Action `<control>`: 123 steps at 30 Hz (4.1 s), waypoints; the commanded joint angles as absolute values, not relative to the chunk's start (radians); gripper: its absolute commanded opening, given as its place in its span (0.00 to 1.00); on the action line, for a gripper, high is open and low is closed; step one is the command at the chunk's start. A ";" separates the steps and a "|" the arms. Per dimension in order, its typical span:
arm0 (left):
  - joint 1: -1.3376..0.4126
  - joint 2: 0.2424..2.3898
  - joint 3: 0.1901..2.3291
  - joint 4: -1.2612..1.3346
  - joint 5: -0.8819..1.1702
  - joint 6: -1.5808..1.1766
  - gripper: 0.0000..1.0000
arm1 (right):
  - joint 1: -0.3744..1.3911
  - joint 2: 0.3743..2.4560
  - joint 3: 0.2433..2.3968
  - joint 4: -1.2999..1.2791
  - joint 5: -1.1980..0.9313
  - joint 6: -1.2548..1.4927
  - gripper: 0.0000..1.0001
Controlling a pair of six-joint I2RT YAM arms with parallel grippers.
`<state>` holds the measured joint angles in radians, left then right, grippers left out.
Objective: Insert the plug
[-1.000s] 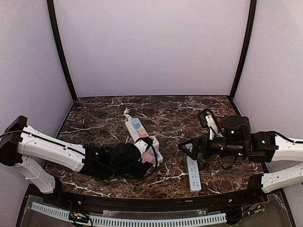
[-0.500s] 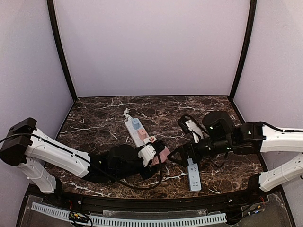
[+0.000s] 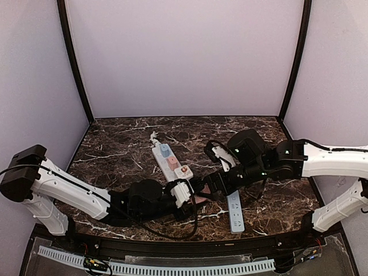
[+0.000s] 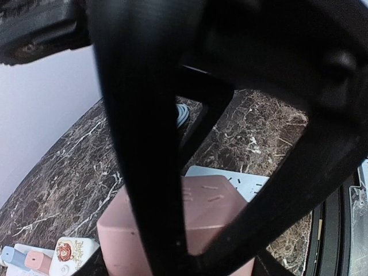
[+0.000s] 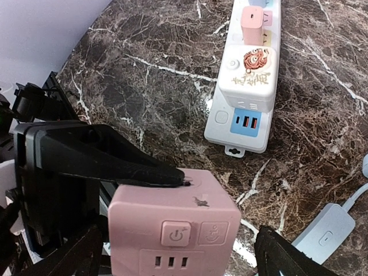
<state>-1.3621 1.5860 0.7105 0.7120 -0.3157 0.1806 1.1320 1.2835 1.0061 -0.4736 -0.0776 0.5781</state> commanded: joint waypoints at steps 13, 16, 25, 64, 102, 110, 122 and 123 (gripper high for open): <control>-1.387 1.615 0.707 0.832 -0.343 0.260 0.37 | 1.140 1.374 1.098 -0.566 -0.112 0.604 0.72; -1.395 1.624 0.719 0.832 -0.364 0.278 0.37 | 1.140 1.384 1.101 -0.570 -0.115 0.604 0.62; -1.404 1.638 0.723 0.839 -0.414 0.264 0.74 | 1.140 1.390 1.086 -0.582 -0.091 0.607 0.23; -1.577 2.326 1.664 -0.022 -0.877 -0.657 0.99 | 0.983 1.049 1.070 -0.783 0.740 0.755 0.00; -1.477 2.129 1.125 0.511 -0.742 -0.239 0.39 | 0.999 1.099 1.075 -0.729 0.435 0.616 0.00; -1.431 2.022 0.901 0.591 -0.542 -0.144 0.46 | 1.044 1.183 1.122 -0.760 0.328 0.598 0.00; -1.416 1.898 0.753 0.632 -0.455 -0.105 0.92 | 1.072 1.325 1.215 -0.818 0.262 0.588 0.00; -1.415 1.880 0.746 0.643 -0.452 -0.102 0.95 | 1.072 1.336 1.222 -0.822 0.255 0.587 0.00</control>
